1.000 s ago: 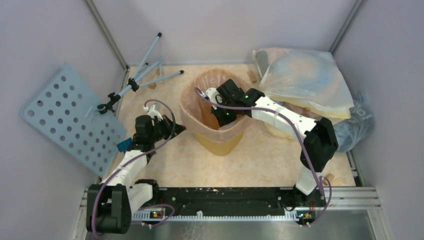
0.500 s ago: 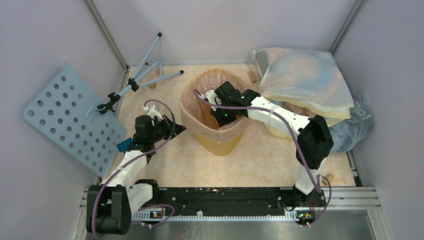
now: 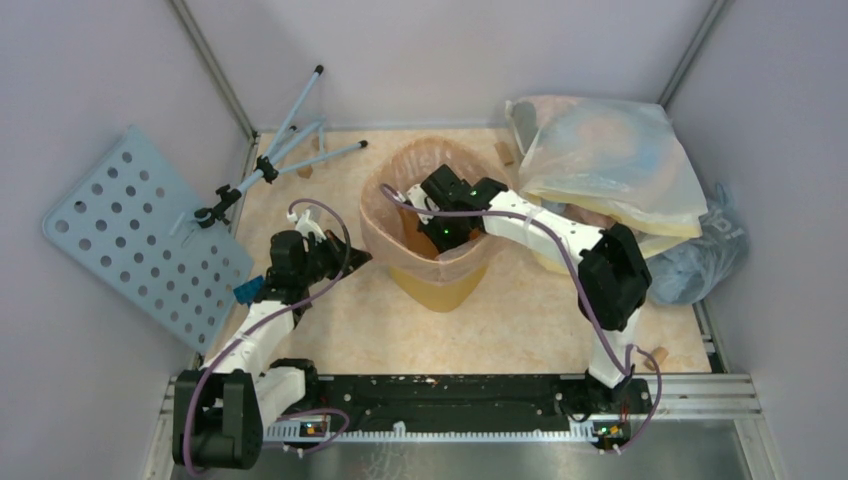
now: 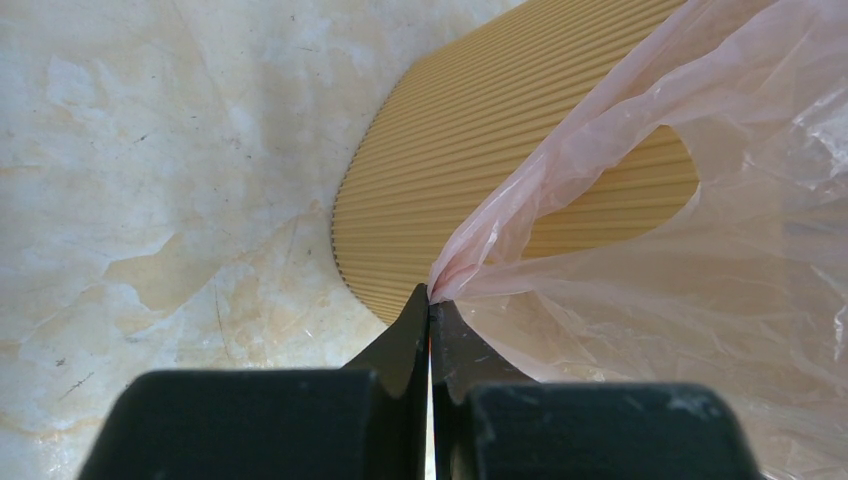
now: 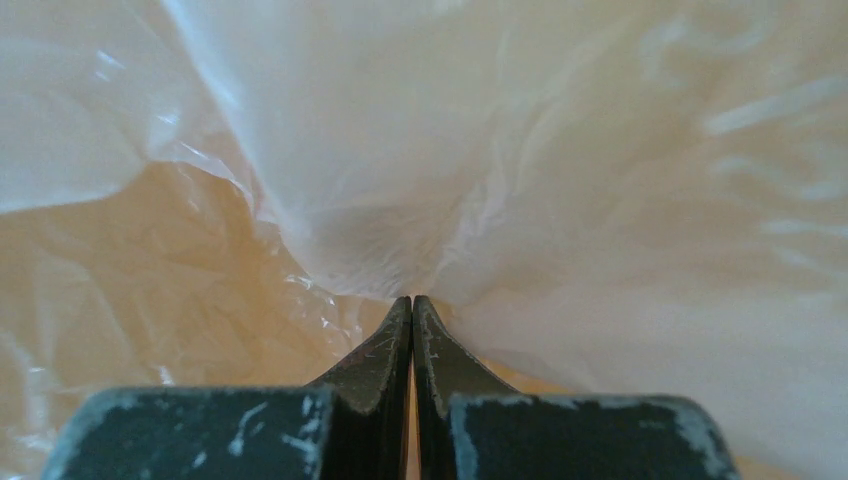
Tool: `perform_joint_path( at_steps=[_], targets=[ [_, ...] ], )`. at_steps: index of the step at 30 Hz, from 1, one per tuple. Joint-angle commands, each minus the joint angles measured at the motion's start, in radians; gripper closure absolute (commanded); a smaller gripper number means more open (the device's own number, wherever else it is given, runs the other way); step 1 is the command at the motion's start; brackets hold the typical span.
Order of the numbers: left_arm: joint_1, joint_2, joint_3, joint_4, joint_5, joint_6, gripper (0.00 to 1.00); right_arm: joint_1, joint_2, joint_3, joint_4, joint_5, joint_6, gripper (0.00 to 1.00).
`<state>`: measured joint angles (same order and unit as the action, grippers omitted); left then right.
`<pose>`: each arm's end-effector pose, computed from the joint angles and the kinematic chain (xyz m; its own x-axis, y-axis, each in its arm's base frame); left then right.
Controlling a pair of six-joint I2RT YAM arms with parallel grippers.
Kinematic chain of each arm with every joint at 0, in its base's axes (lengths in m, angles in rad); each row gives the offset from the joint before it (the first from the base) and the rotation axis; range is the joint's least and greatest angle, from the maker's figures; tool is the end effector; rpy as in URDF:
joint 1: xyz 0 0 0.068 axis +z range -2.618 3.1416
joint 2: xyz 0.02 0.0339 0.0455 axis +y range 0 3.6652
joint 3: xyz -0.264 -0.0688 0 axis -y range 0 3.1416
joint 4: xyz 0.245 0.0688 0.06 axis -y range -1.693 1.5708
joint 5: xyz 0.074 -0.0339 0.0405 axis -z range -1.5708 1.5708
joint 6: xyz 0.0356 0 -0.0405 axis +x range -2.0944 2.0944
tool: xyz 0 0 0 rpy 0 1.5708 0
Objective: Put the trash bags into the trash bin
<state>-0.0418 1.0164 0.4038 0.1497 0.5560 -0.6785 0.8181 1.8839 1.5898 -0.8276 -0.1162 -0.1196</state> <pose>0.2083 -0.0275 0.1996 -0.6658 -0.5057 -0.5487 0.1149 0.6570 -0.7451 0.2709 0.2952 0.2526 -0.5208 -0.7294 -0.4435 -0.8274 0.5592 0.0519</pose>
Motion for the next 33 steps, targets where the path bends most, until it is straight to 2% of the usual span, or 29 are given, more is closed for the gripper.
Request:
perform_joint_path(
  at_steps=[1,5,10,18,22,33],
  targets=[
    [0.005,-0.006,0.003,0.026,-0.011,0.015,1.0,0.018,-0.073,0.089,-0.018,0.03,-0.002,1.0],
    [0.005,-0.003,0.001,0.029,-0.011,0.014,1.0,0.019,-0.086,0.095,-0.006,0.045,-0.01,1.0],
    [0.004,-0.009,0.006,0.02,-0.01,0.018,1.0,0.012,-0.037,0.105,-0.005,0.107,-0.025,1.0],
    [0.004,-0.012,-0.003,0.024,-0.009,0.017,1.0,-0.013,0.045,0.132,0.054,0.112,0.0,1.0],
    [0.005,-0.019,-0.003,0.013,-0.012,0.023,1.0,-0.014,0.085,0.13,0.057,0.179,0.006,1.0],
    [0.005,-0.022,-0.004,0.009,-0.015,0.025,1.0,-0.014,0.003,0.096,0.055,0.194,0.006,1.0]
  ],
)
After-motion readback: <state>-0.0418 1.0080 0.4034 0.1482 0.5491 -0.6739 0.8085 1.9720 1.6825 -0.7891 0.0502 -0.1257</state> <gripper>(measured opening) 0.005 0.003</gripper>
